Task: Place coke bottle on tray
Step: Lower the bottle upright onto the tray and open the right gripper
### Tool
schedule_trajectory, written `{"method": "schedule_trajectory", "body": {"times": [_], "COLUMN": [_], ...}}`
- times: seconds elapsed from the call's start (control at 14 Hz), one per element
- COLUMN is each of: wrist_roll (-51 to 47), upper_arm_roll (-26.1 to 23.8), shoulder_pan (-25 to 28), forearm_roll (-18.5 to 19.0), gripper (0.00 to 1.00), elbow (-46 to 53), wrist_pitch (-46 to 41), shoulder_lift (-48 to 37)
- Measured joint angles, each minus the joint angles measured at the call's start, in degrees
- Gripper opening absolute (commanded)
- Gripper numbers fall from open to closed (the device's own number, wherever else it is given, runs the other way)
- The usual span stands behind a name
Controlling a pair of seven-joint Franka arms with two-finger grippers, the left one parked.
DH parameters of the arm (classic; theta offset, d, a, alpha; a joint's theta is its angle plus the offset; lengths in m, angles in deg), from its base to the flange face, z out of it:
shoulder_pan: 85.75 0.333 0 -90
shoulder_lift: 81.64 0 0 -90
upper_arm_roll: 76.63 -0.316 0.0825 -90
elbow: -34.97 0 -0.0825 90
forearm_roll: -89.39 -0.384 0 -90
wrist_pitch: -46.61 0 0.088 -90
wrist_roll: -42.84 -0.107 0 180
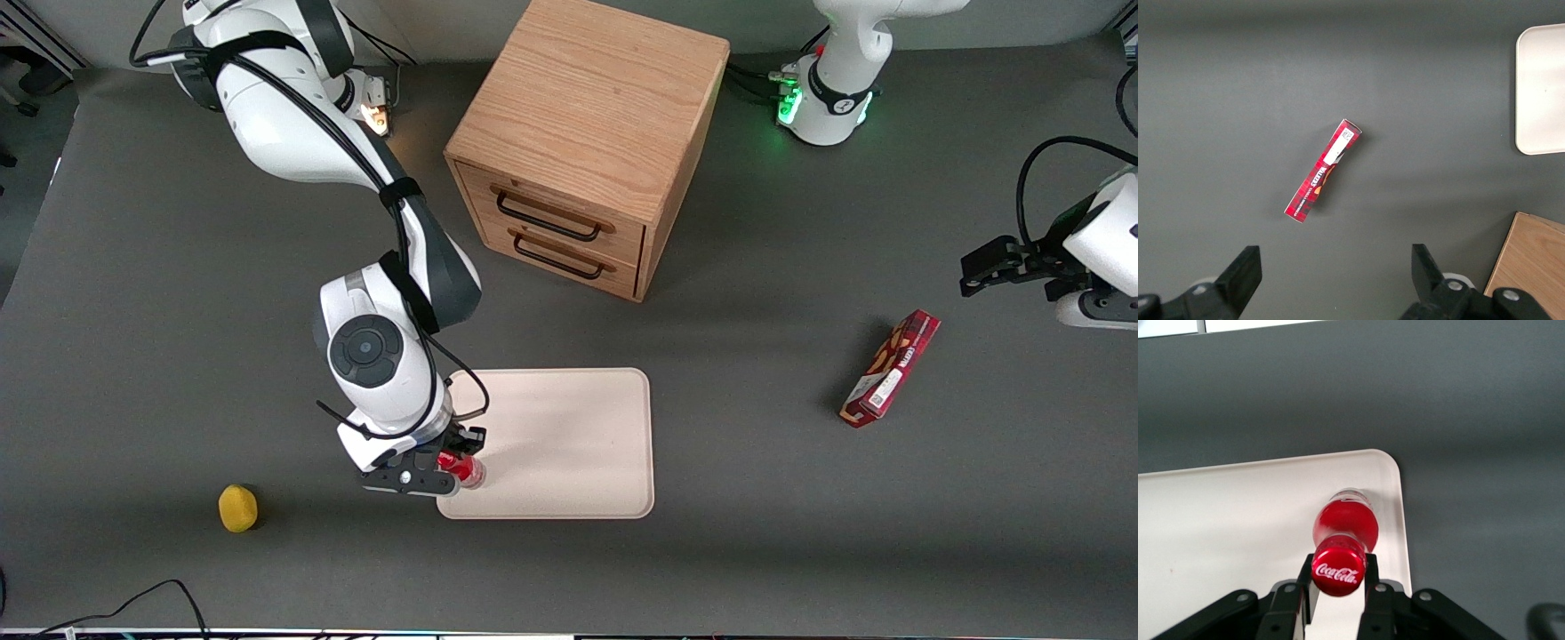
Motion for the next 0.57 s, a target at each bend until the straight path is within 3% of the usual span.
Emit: {"method": "schedule_trajectory", "body": {"times": [0.07,0.14,0.21,0.36,0.43,0.57], "wrist_roll": [0.0,0.0,0.0,0.0,-0.1,-0.1], "upper_arm_roll": [0.0,0.0,0.0,0.0,0.0,0.0], "shoulder_pan": [0.0,0.0,0.0,0.0,0.0,0.0], "forearm_roll": [0.0,0.0,0.0,0.0,0.0,0.0], "gripper": [0.20,0.39,0.51,0.91,1.00,1.00], "elbow": [0.0,0.0,0.0,0.0,0.1,0.1], "wrist_pitch": [0.3,0.6,0.7,1.3,1.3,1.5], "shoulder_lift": [0.3,0.6,0.8,1.1,1.2,1.2]}}
